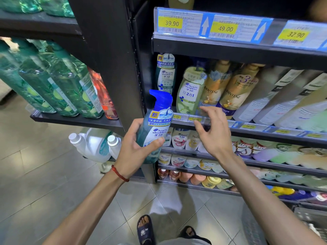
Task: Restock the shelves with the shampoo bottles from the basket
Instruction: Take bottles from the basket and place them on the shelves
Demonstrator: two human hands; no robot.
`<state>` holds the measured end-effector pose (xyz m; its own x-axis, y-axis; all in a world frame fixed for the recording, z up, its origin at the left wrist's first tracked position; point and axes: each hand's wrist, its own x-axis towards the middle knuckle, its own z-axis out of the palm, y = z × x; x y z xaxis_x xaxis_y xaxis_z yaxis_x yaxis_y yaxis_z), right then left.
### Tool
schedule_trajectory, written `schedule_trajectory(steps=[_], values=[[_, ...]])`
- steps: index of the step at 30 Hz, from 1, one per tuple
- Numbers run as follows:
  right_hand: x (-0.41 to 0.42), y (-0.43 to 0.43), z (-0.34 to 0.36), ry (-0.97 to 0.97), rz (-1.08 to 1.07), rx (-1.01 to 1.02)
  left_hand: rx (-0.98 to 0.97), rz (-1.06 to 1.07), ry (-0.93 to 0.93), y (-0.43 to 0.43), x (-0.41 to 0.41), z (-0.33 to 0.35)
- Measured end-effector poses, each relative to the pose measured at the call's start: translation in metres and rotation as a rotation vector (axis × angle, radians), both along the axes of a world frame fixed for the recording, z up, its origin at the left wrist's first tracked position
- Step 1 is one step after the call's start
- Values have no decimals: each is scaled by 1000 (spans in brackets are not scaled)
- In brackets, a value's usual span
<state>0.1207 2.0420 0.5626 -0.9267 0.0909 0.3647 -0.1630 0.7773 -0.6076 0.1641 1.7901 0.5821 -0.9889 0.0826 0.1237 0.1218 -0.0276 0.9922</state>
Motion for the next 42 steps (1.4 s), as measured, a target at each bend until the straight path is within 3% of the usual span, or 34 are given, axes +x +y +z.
schedule_trajectory(steps=[4,10,21,42], values=[[3,23,-4,-89,63,212,-18,11,56,15,-5,4],[1,37,-13,-35,105,326,-76,104,142,40,-28,21],[-10,51,-33,136,138,287,-104,168,280,56,-65,43],[-11,49,-54,275,41,241,-208,337,296,63,-86,32]])
